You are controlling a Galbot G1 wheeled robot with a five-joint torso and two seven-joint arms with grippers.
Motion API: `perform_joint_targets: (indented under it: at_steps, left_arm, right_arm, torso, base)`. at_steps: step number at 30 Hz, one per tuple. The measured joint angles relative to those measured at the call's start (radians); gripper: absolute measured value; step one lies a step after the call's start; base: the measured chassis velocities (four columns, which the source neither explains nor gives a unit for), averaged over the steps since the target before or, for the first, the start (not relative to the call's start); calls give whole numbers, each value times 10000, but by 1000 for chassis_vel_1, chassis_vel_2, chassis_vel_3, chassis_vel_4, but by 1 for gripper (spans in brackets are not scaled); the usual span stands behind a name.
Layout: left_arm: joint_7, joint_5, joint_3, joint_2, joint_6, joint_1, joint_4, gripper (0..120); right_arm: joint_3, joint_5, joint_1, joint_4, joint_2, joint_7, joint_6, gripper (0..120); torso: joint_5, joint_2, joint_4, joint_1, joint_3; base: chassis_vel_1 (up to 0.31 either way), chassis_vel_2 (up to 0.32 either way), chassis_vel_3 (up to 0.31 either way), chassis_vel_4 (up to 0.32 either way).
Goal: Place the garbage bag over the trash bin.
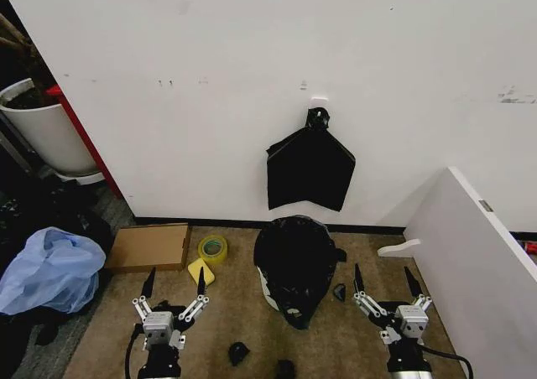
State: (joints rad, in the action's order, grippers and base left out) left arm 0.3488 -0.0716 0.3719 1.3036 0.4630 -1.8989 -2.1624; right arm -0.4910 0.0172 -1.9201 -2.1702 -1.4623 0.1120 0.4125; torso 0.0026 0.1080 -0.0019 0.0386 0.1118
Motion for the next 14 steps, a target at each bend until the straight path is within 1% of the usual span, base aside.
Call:
perform_joint_targets:
  at_steps: [6, 14]
  left_arm:
    - [0, -74, 19, -133, 57, -111, -8, 100]
    - [14, -221, -135, -105, 75, -120, 6, 100]
  right_arm:
    - [0, 0, 0, 0, 0, 0, 0, 100]
    - [0, 0, 0, 0, 0, 0, 0, 100]
  torso:
    - [0, 0, 0, 0, 0]
    - [0, 0, 0, 0, 0]
  base:
    - [0, 0, 0, 0]
    - [0, 0, 0, 0]
